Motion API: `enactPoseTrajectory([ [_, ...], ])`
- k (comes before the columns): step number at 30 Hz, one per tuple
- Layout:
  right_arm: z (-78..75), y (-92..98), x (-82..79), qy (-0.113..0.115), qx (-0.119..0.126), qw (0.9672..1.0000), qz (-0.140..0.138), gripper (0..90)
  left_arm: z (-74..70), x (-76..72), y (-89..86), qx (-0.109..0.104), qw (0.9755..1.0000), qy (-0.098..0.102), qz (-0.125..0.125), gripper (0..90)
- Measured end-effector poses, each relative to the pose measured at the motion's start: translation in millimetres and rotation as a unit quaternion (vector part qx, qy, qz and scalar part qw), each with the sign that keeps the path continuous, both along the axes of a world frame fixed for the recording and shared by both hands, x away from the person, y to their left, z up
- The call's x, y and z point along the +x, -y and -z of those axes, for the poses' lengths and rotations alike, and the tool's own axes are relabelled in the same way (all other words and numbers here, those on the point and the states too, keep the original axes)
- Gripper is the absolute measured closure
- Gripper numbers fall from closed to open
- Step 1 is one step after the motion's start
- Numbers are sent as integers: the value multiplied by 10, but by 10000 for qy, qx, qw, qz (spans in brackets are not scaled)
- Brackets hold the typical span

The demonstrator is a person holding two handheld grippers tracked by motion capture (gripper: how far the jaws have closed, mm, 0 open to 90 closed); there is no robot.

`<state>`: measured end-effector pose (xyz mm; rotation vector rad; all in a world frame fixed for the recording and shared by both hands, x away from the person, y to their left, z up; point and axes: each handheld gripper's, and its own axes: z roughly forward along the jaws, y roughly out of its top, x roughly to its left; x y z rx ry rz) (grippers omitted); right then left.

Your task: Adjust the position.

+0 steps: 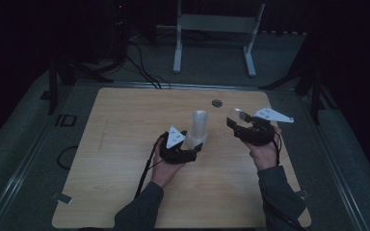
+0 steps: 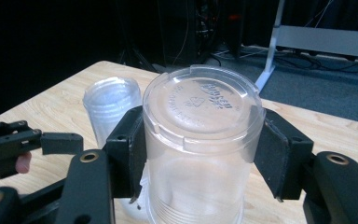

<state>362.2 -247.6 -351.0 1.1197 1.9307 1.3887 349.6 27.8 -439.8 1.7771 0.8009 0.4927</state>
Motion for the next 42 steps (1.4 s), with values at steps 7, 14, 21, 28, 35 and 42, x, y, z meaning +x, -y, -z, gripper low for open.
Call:
enactPoseTrajectory([
  [7, 128, 31, -22, -115, -28, 9999, 44, 402, 9, -22, 16, 38, 10000, 3, 51, 241],
  [14, 198, 67, -53, -170, 14, 9998, 85, 402, -3, -46, 31, 48, 10000, 40, 77, 241],
  [21, 267, 96, -74, -234, 76, 9996, 113, 404, -2, -62, 46, 85, 9999, 53, 124, 241],
  [28, 335, 79, -89, -313, 195, 9993, 58, 407, 13, -74, 74, 134, 9998, 64, 150, 241],
  [35, 398, 52, -104, -354, 180, 9992, 35, 408, 37, -88, 107, 194, 9996, 41, 202, 241],
  [42, 448, 52, -110, -418, 240, 9988, 65, 409, 42, -101, 146, 190, 9995, 51, 247, 241],
])
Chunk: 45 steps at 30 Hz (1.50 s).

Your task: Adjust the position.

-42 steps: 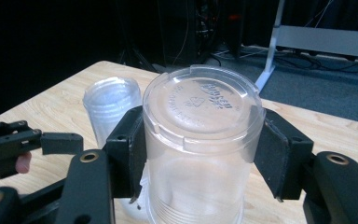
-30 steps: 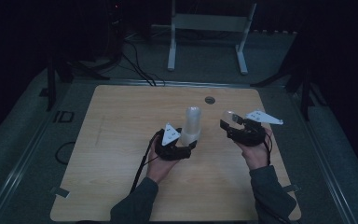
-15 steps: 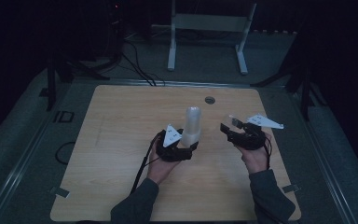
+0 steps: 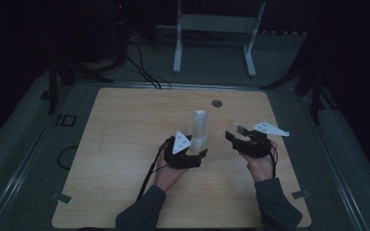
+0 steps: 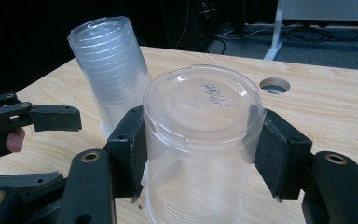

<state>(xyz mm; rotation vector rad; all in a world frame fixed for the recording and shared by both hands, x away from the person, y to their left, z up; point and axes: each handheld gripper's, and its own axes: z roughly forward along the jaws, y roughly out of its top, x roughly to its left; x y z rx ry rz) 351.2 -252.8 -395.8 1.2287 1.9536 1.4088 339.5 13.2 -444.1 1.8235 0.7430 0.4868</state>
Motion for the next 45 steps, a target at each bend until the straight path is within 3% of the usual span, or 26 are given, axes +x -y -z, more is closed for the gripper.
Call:
enactPoseTrajectory([
  [23, 144, 18, -40, -153, 170, 9997, 69, 409, -30, -28, 75, -43, 9999, 30, 163, 240],
  [27, 171, 11, -42, -220, 309, 9993, 20, 410, -44, -34, 85, -39, 9997, 63, 222, 241],
  [34, 204, -1, -50, -249, 350, 9991, 4, 410, -60, -34, 101, -17, 9996, 124, 262, 240],
  [45, 258, 29, -74, -351, 678, 9971, 45, 412, -45, -32, 137, -32, 9991, 128, 403, 241],
])
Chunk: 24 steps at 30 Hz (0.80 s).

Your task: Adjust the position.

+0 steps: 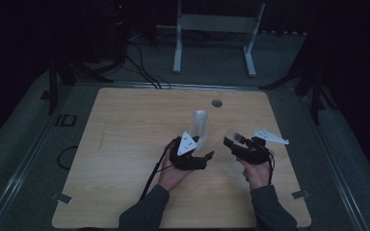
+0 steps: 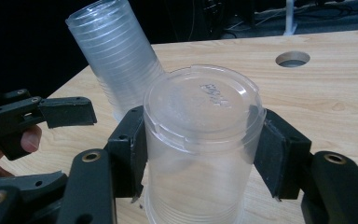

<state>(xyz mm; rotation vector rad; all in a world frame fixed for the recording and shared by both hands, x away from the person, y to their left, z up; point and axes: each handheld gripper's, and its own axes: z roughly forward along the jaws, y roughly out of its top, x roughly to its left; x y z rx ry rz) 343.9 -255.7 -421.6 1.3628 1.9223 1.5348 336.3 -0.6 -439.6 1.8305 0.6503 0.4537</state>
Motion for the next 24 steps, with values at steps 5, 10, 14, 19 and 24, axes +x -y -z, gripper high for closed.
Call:
enactPoseTrajectory([
  [5, 16, 26, -13, -43, 97, 9999, 37, 412, -2, -4, 14, 6, 10000, 39, 61, 240],
  [10, 36, 41, -31, -59, 145, 9999, 74, 413, -6, -8, 30, 7, 9999, 92, 104, 241],
  [14, 47, 48, -45, -62, 203, 9997, 106, 414, -6, -6, 43, 20, 9999, 99, 126, 241],
  [19, 54, 50, -64, -61, 265, 9995, 137, 414, -2, -4, 58, 37, 9998, 94, 167, 240],
  [24, 54, 51, -82, -55, 315, 9994, 164, 415, -1, -3, 71, -4, 9998, 57, 192, 240],
])
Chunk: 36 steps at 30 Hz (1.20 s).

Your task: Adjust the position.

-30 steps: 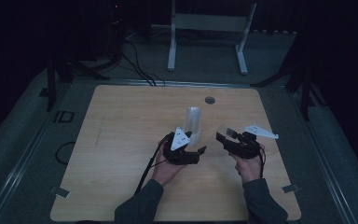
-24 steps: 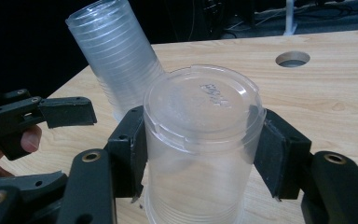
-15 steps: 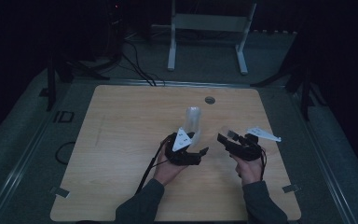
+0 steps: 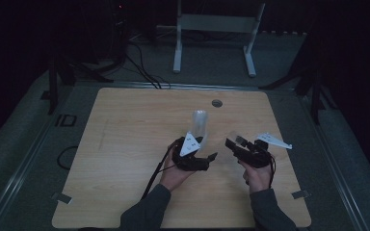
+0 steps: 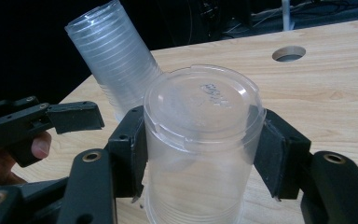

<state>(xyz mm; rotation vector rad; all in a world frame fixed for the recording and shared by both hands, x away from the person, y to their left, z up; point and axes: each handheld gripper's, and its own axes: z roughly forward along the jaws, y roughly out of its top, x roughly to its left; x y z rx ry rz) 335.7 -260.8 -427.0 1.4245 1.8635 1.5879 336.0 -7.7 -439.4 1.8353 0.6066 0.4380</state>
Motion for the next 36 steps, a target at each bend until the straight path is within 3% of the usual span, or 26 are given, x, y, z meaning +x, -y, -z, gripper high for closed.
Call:
enactPoseTrajectory([
  [17, 46, 45, -26, -117, 348, 9993, 93, 416, 5, 1, 49, 37, 10000, 39, 68, 240],
  [30, 56, 57, -57, -137, 463, 9987, 142, 418, 25, 5, 98, 92, 9998, -32, 154, 240],
  [36, 79, 83, -57, -249, 758, 9967, 153, 418, 25, 6, 108, 91, 9998, -55, 160, 240],
])
